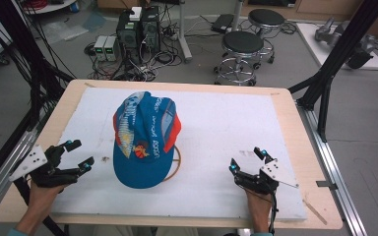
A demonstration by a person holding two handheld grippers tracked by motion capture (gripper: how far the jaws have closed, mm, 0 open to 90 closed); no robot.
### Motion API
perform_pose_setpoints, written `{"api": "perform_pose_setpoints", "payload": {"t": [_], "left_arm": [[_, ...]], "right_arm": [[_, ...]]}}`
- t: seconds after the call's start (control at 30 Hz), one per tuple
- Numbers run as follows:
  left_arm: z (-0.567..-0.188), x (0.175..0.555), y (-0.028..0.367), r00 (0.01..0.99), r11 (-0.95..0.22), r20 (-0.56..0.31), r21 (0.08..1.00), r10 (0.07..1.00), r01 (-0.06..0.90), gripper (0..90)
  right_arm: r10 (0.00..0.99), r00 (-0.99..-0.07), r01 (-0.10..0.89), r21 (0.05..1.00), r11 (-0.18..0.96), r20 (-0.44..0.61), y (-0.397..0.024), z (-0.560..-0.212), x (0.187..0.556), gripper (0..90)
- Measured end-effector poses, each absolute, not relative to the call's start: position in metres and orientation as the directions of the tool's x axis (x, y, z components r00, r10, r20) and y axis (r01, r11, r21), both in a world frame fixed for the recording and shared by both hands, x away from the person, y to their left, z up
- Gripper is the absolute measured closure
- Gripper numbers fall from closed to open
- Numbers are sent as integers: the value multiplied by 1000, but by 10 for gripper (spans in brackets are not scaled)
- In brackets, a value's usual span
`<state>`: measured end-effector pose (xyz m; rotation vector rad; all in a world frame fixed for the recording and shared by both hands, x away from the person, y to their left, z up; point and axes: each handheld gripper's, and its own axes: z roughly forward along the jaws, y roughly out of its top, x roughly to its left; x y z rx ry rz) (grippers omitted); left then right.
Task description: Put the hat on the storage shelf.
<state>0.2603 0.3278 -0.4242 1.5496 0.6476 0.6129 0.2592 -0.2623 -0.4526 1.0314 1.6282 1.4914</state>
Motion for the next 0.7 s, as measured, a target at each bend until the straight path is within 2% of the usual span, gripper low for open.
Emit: {"api": "perform_pose_setpoints", "payload": {"t": [0.17, 0.7], "left_arm": [[-435, 261, 327, 681, -92, 31, 994, 731, 54, 208], [-448, 261, 329, 672, -72, 19, 996, 740, 51, 207]], "right_arm": [[895, -446, 97, 995, 25, 21, -263, -453, 259, 74], [894, -448, 97, 995, 24, 22, -263, -453, 259, 74]]}}
